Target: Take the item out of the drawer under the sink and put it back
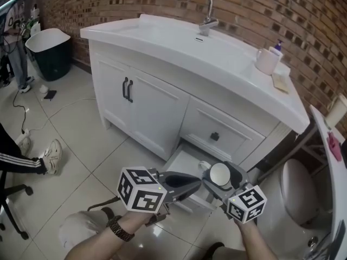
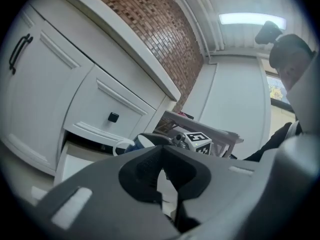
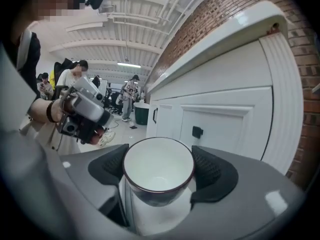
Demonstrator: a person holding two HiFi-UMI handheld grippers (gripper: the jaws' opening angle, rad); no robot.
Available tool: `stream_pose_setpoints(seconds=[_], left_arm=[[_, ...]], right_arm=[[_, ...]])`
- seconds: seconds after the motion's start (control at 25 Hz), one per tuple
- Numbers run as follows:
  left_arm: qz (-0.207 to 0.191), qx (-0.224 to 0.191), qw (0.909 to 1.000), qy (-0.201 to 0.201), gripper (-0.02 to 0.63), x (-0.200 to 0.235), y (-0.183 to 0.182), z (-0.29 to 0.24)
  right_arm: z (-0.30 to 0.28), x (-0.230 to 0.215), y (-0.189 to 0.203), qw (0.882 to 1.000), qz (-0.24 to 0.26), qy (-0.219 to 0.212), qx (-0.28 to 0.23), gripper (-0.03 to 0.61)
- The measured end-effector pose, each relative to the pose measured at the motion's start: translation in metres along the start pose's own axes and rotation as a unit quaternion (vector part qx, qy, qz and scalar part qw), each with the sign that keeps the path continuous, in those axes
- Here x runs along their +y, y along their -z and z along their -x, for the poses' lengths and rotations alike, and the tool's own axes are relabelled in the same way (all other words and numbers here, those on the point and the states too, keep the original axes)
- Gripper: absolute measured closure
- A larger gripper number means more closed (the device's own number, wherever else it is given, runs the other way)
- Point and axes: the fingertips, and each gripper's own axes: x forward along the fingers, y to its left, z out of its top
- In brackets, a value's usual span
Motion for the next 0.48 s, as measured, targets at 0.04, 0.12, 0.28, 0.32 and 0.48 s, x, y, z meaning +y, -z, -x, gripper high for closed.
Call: stream_pose_setpoints(seconds=[0.04,0.12,0.28,0.32,0.48], left_arm=[[-0.01,-0.001,0.9999,-0.008,0.592,0.002,0.0,0.0],[-0.018,-0.008,0.9996,-0.021,0.594,0.004,0.0,0.001],[-0.021,-0.016,0.999,-0.037,0.594,0.007,0.007,-0.004],[-0.021,-0.012,0.9989,-0.039,0.595,0.008,0.013,-0.007],[0.019,-0.022,0.9993,-0.024,0.598,0.008,0.026,-0.014]], right_arm=[[-0.008,-0.003,0.01,1.0,-0.005,-0.002,0.015,0.181],[-0.026,-0.009,0.032,0.999,-0.021,-0.009,0.049,0.181],[-0.059,-0.014,0.074,0.991,-0.042,-0.046,0.122,0.181],[-0.065,-0.014,0.084,0.988,-0.044,-0.053,0.141,0.181],[-0.093,-0.013,0.115,0.978,-0.042,-0.054,0.199,0.181]])
